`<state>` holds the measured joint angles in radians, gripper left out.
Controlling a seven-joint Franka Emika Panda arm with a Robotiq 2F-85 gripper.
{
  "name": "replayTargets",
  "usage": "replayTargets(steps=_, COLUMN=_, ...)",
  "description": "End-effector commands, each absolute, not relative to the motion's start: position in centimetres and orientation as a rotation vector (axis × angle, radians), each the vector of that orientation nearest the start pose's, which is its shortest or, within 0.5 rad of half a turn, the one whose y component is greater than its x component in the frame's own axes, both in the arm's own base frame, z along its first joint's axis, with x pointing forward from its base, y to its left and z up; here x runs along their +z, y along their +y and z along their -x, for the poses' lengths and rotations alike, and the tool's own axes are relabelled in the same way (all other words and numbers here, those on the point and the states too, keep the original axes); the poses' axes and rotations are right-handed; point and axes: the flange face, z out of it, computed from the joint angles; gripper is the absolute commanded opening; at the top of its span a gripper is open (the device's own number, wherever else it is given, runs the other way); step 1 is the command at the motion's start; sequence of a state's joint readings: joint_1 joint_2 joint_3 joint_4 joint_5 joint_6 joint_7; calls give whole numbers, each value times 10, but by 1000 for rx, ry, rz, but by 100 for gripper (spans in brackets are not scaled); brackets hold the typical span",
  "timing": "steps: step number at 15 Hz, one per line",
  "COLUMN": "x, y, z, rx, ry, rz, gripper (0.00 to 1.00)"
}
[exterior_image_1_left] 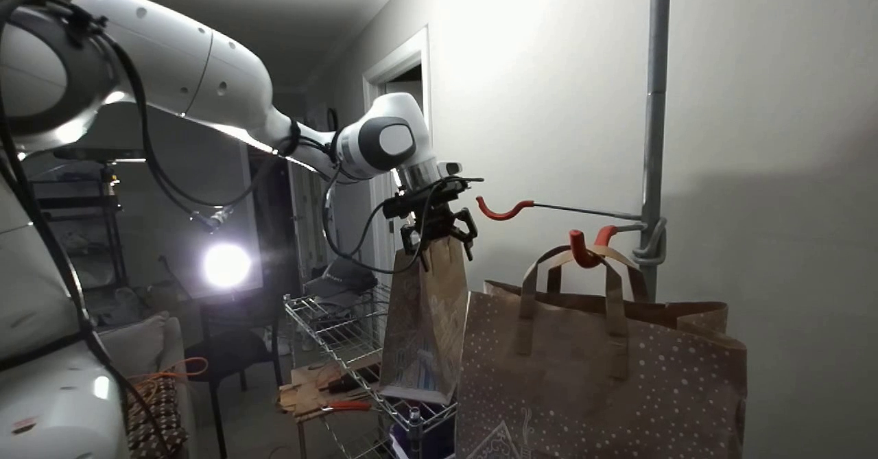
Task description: Move the brown bags to the metal rack
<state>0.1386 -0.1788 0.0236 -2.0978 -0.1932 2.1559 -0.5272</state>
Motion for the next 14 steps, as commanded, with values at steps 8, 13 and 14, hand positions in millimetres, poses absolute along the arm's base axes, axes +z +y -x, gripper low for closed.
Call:
replayTargets(steps=8, x=437, y=79, z=-518, rx=-493, ry=-1288, rz=3071, gripper=100)
replayTargets(steps=13, x=378, y=66, z=-514, rx=-687, ry=-1274, rz=3135, gripper=100)
replayTargets(steps=14, x=370, y=63, z=-513, rx=-709, ry=-1257, rz=3151, gripper=100)
